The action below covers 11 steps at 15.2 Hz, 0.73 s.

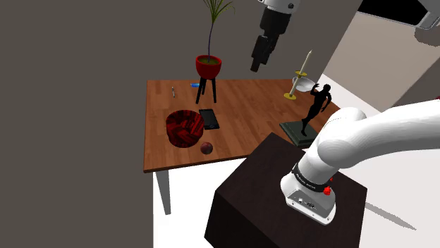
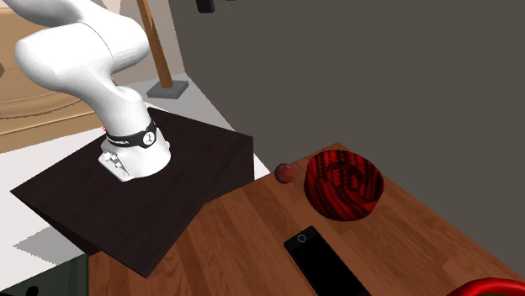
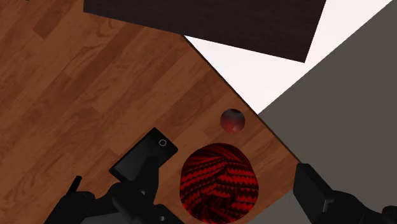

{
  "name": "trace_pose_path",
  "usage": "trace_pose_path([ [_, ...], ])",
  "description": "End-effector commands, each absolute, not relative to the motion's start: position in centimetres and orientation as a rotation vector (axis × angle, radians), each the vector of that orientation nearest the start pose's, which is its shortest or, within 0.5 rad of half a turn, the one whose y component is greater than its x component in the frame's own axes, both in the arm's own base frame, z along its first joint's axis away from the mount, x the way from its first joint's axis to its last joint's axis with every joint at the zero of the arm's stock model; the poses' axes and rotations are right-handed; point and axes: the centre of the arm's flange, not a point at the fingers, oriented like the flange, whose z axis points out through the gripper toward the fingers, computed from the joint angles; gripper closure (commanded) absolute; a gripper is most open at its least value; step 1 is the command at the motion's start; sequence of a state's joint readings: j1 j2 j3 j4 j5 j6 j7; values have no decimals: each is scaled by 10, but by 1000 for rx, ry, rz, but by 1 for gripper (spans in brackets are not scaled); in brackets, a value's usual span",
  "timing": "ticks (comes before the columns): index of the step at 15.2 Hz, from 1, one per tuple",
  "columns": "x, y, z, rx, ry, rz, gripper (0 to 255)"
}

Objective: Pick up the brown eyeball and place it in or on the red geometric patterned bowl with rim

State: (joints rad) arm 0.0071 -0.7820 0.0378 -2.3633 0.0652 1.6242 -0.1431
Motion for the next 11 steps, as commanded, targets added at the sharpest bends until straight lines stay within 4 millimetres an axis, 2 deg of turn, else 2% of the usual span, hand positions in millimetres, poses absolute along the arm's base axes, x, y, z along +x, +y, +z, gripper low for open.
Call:
trace_pose_path([
  [1,313,24,591,-3093,-272,-69,0],
  [11,351,49,466,-3078,-210,-35,0],
])
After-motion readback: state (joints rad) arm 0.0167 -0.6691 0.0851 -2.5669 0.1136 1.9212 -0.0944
